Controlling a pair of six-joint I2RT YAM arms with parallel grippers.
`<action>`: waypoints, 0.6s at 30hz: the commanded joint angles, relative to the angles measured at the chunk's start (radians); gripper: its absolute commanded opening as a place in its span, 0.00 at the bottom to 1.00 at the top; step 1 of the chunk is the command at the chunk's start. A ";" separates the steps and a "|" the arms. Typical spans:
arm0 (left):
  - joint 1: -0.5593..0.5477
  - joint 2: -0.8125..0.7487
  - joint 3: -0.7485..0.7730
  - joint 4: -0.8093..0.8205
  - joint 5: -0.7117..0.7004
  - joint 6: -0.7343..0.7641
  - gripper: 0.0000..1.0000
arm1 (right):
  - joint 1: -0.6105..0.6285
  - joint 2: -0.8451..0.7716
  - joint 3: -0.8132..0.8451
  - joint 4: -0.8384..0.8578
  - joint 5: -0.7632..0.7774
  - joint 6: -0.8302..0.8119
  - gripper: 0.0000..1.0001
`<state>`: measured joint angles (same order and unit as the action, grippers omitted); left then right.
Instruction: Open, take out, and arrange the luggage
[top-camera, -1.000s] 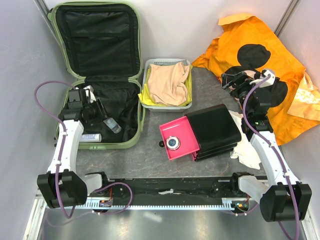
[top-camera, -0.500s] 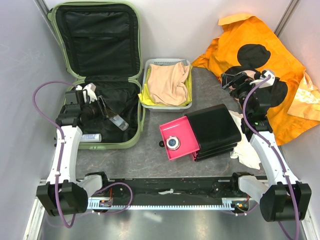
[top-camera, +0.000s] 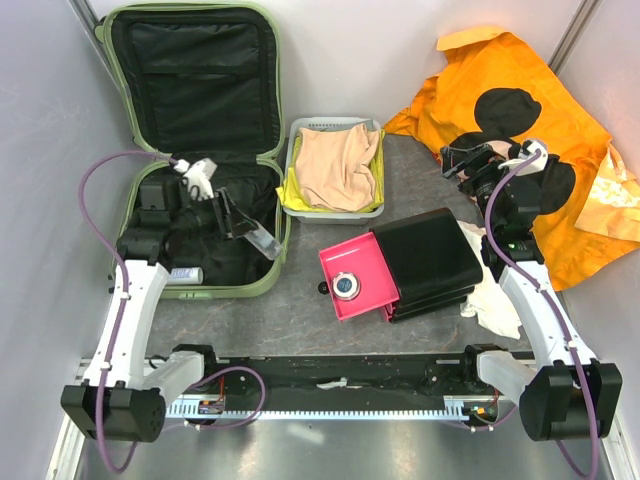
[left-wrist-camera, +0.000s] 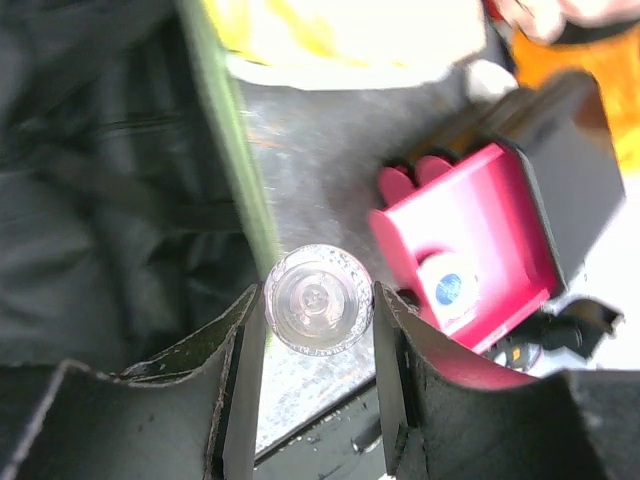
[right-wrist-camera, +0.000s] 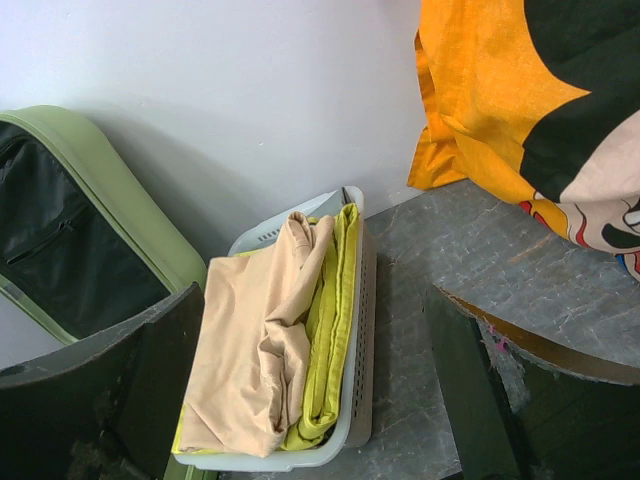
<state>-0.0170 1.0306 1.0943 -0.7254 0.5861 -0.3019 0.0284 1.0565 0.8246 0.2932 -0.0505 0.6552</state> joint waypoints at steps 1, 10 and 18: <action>-0.139 -0.004 0.067 0.087 0.005 -0.075 0.02 | -0.002 0.003 -0.010 0.054 -0.018 0.012 0.98; -0.411 0.112 0.117 0.260 0.015 -0.198 0.02 | -0.002 -0.004 -0.010 0.052 -0.028 0.009 0.98; -0.554 0.284 0.148 0.380 0.024 -0.238 0.02 | -0.004 -0.018 -0.013 0.044 -0.026 0.006 0.98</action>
<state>-0.5167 1.2545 1.1893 -0.4728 0.5793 -0.4770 0.0288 1.0595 0.8120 0.3027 -0.0654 0.6598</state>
